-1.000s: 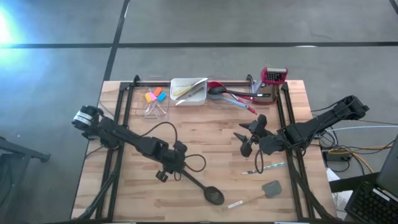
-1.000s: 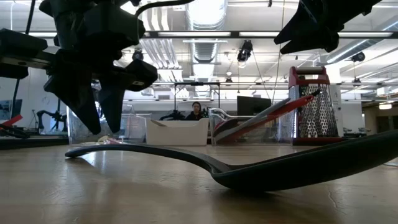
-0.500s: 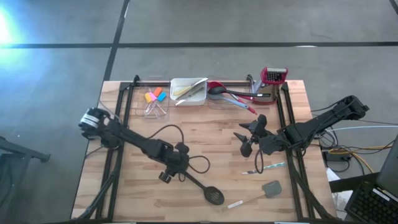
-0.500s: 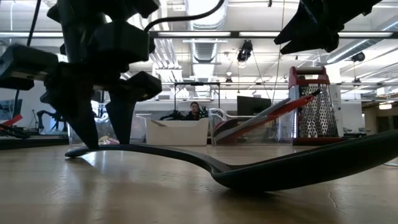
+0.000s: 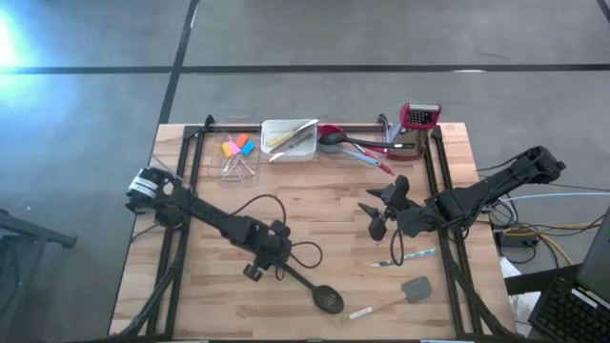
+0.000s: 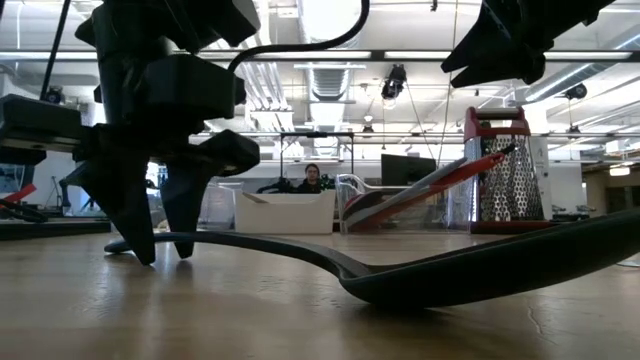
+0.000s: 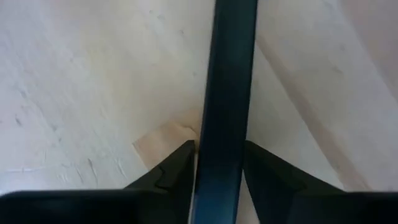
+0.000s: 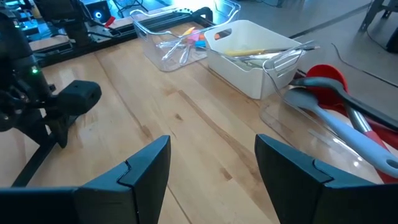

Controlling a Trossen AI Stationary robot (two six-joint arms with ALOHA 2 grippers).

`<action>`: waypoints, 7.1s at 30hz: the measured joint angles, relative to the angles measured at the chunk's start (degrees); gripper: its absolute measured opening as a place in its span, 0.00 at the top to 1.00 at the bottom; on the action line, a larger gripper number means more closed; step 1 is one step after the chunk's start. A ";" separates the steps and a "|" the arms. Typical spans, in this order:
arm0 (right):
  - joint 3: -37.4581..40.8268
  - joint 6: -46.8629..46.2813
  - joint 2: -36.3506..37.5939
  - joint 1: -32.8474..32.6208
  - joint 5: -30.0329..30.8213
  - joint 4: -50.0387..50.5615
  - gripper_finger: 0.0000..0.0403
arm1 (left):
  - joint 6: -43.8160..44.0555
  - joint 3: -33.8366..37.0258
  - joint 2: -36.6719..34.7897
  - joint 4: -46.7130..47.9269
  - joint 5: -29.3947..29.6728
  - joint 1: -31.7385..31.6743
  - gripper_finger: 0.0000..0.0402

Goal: Pick & Place Kitchen Items
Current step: Put the black slotted spoon into the right transparent bin, then put the gray spatula into the left transparent bin

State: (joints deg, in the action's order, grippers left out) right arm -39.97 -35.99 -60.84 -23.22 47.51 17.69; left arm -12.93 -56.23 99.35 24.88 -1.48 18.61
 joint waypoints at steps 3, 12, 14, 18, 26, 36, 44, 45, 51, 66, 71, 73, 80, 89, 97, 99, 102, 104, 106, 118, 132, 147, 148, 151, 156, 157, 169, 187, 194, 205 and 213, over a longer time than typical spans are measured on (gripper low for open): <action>0.00 0.15 0.00 0.00 0.00 -0.01 0.44 | -1.22 0.00 -0.40 0.17 0.28 -0.02 0.75; 0.00 3.68 0.02 -0.13 -3.47 0.13 0.44 | -3.64 -0.87 -1.18 4.78 8.03 -0.77 0.77; 0.00 6.31 0.02 -0.13 -7.04 0.11 0.44 | -3.25 -0.77 -1.64 5.50 10.43 -1.53 0.77; 0.00 8.43 0.02 -0.15 -11.63 -0.60 0.44 | -1.94 -0.27 -2.92 5.66 10.69 -3.67 0.77; -0.02 13.08 0.02 -1.96 -13.66 -4.80 0.50 | 3.18 4.14 -6.14 -0.11 14.10 -9.55 0.77; -0.02 13.72 0.35 -2.32 -13.49 -5.92 0.55 | 11.53 12.23 -9.53 -15.43 7.90 -12.97 0.77; -0.02 14.00 2.00 -2.32 -13.44 -5.95 0.54 | 16.91 21.11 -16.18 -27.08 6.46 -14.17 0.77; -0.02 14.14 2.12 -2.32 -13.44 -5.95 0.54 | 18.07 22.62 -17.06 -31.31 6.43 -14.42 0.77; -0.02 14.59 2.23 -2.32 -12.94 -6.06 0.55 | 21.98 30.13 -19.30 -61.51 7.02 -15.37 0.77; -0.04 23.10 1.79 -2.10 -8.26 -17.49 0.55 | 7.78 11.87 -3.04 -81.84 -2.61 -20.62 0.77; -0.04 23.13 1.81 -2.01 -7.29 -18.35 0.57 | 6.91 3.41 2.83 -81.89 -8.69 -21.84 0.77; -0.04 23.13 1.84 -2.01 -6.86 -18.77 0.57 | 7.51 1.14 4.54 -81.88 -11.49 -22.04 0.77; -0.04 25.92 1.84 -1.99 -6.82 -21.59 0.59 | 8.88 -3.81 8.27 -81.67 -15.06 -22.16 0.77; -0.02 28.27 1.74 -1.68 -5.96 -23.51 0.60 | 8.48 -7.84 8.63 -83.34 -16.93 -22.32 0.77; -0.03 31.53 1.53 -0.73 -5.42 -28.00 0.61 | 8.44 -9.25 8.85 -83.37 -17.57 -22.32 0.77; -0.01 32.19 1.47 -0.61 -5.41 -28.59 0.62 | 8.44 -9.56 8.85 -83.41 -17.57 -22.32 0.77; -0.02 33.20 1.11 -0.31 -5.38 -30.74 0.62 | 8.25 -9.90 8.85 -83.35 -17.57 -22.35 0.77; 0.00 33.97 1.01 -0.31 -5.42 -32.24 0.62 | 7.84 -9.90 8.85 -83.31 -17.57 -22.40 0.77; -0.02 34.79 0.44 -0.26 -5.40 -34.23 0.61 | 7.59 -9.91 8.85 -83.27 -17.56 -22.47 0.77; 0.00 37.05 -3.50 1.66 -5.42 -38.67 0.79 | 7.61 -10.16 8.85 -82.82 -17.51 -22.62 0.77; -15.57 30.55 -1.40 4.12 -5.06 -7.76 0.82 | 10.14 -9.97 7.27 -71.05 -16.98 -24.61 0.46; -47.09 24.03 -12.83 33.25 -24.73 48.71 0.82 | 7.92 -8.10 -9.99 -40.10 -12.82 -28.79 0.30; -48.22 24.57 -14.17 35.97 -26.55 51.58 0.82 | 7.62 -7.23 -11.49 -39.86 -11.59 -28.78 0.30; -50.32 27.07 -18.52 42.97 -33.04 57.15 0.82 | 7.35 -4.83 -16.25 -39.61 -8.71 -28.76 0.30; -51.03 30.73 -24.04 50.62 -41.95 61.74 0.82 | 6.78 -0.42 -23.74 -39.49 -4.02 -28.76 0.30; -50.93 31.62 -25.45 51.46 -42.66 62.17 0.82 | 6.50 0.34 -24.88 -39.15 -3.34 -28.76 0.30; -50.80 37.64 -38.82 54.96 -43.08 68.04 0.82 | 4.35 5.05 -34.49 -38.81 2.93 -28.79 0.30; -50.80 39.45 -46.07 60.14 -41.05 72.12 0.82 | 5.36 6.71 -34.91 -38.86 3.04 -28.76 0.30; -50.80 39.19 -45.88 60.37 -41.09 72.05 0.82 | 5.03 6.73 -34.90 -38.91 3.08 -28.76 0.30; -50.80 38.08 -45.77 60.37 -41.09 71.67 0.55 | 5.12 6.75 -34.90 -38.91 3.07 -28.76 0.30; -51.45 37.44 -43.01 60.17 -41.40 69.87 0.51 | 6.33 6.75 -34.88 -38.13 3.06 -28.76 0.30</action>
State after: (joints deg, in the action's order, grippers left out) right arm -91.42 1.45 -103.85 36.95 6.11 87.56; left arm -6.61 -49.47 64.47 -13.24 1.58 -10.15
